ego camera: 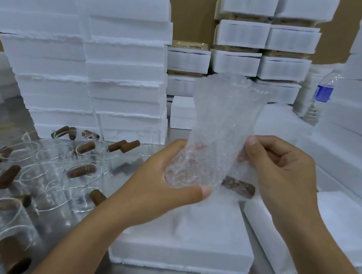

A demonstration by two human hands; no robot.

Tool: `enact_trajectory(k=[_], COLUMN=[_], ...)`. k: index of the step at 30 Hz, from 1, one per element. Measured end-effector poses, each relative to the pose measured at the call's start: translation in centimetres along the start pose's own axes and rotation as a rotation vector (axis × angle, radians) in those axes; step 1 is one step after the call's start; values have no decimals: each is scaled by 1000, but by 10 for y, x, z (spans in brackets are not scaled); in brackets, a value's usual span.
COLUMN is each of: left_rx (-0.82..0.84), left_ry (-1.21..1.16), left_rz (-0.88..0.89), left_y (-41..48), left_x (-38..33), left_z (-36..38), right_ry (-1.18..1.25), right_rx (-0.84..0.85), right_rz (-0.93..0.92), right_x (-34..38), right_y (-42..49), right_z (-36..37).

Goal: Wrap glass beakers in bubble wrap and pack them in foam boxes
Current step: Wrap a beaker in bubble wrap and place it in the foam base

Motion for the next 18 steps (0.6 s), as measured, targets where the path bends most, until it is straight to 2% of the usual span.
enact_trajectory(k=[5,10,12,18], left_rx=[37,-13,-39,-54], left_ry=[44,32,0,-24], left_rz=[53,64,74,95], left_y=[-1,-1,-1,-3], left_x=[-2,-1,-1,-3], left_z=[4,3,2,4], right_ry=[-62,-327,-373,-404], right_rx=[139,313,354,359], right_rz=[-59,-212,-211,-192], right_x=[-2,0,-5,-14], right_y=[-10,-20,-23,-24], right_z=[13,24,27,26])
Point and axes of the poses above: each hand's wrist, its own y-axis towards the middle knuckle, its own z-axis out of the palm, x = y × z, the point moved 5 cm from there along y, towards the middle knuckle, and after that the axes turned 8 degrees about y, right-handed, at the moved point
